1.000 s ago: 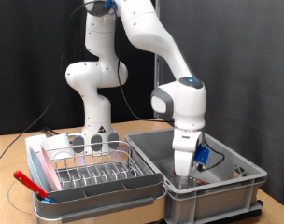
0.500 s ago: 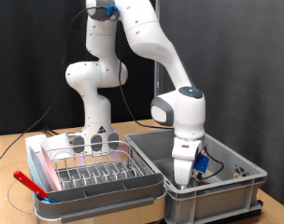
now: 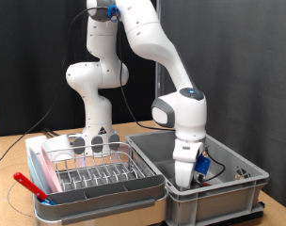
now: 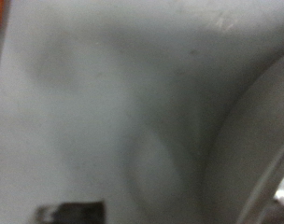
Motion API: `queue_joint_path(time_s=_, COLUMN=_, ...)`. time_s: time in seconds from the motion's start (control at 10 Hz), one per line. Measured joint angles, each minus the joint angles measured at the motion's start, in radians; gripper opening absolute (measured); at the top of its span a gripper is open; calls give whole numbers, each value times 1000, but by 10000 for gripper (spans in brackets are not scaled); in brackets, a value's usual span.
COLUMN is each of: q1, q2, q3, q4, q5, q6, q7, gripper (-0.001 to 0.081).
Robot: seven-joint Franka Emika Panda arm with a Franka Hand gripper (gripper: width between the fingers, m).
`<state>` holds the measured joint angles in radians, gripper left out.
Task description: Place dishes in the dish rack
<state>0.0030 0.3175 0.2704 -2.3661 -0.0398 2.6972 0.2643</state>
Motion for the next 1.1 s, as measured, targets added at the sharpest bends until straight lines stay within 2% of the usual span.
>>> queue_joint_path(time_s=0.1, q1=0, q2=0, q3=0, q4=0, q5=2, q6=0, q7=1, gripper=283)
queue_joint_path(time_s=0.2, q1=-3, q2=0, q3=2, q4=1, q5=10, q6=0, q7=0, gripper=149)
queue_joint_path(time_s=0.3, q1=-8, q2=-2, q3=6, q4=3, q5=27, q6=1, q7=-4, gripper=149)
queue_joint_path(time_s=0.4, q1=-14, q2=-8, q3=13, q4=4, q5=53, q6=1, q7=-16, gripper=37)
queue_joint_path(time_s=0.5, q1=-26, q2=-19, q3=27, q4=5, q5=90, q6=1, q7=-41, gripper=9)
queue_joint_path(time_s=0.7, q1=-53, q2=-64, q3=55, q4=4, q5=166, q6=-17, q7=-109, gripper=9)
queue_joint_path(time_s=0.9, q1=-87, q2=-136, q3=87, q4=3, q5=276, q6=-61, q7=-224, gripper=9)
queue_joint_path(time_s=1.1, q1=-101, q2=-205, q3=96, q4=1, q5=356, q6=-107, q7=-306, gripper=9)
